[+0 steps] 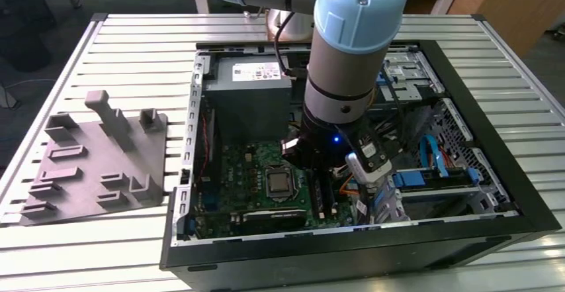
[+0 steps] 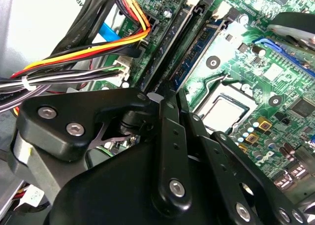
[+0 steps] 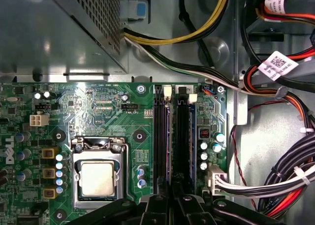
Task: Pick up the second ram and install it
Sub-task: 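Insert the second ram into the second slot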
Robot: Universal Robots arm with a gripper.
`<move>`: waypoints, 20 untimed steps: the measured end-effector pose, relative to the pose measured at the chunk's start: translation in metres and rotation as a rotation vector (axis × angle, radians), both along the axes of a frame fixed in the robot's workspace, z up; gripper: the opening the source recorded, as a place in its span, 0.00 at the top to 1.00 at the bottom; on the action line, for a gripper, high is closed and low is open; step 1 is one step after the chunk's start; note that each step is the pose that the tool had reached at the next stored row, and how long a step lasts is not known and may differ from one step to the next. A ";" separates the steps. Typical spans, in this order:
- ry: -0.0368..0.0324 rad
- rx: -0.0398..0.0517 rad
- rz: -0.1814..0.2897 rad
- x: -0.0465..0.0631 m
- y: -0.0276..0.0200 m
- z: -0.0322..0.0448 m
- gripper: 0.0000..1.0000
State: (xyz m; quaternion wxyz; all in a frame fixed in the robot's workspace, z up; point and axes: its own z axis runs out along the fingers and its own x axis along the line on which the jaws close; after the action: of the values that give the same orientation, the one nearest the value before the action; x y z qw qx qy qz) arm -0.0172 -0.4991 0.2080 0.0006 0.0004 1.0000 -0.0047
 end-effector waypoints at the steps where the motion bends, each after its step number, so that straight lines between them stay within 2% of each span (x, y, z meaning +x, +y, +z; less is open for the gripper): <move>1: -0.0001 0.0002 0.000 0.000 0.0000 -0.0001 0.86; 12: -0.0002 -0.0003 0.000 0.000 0.0001 0.0044 0.86; 20: -0.0002 -0.0009 0.001 0.000 0.0001 0.0044 0.86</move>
State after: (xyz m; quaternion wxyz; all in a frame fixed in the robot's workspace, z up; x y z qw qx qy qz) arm -0.0172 -0.4990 0.2125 0.0007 0.0000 1.0000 -0.0051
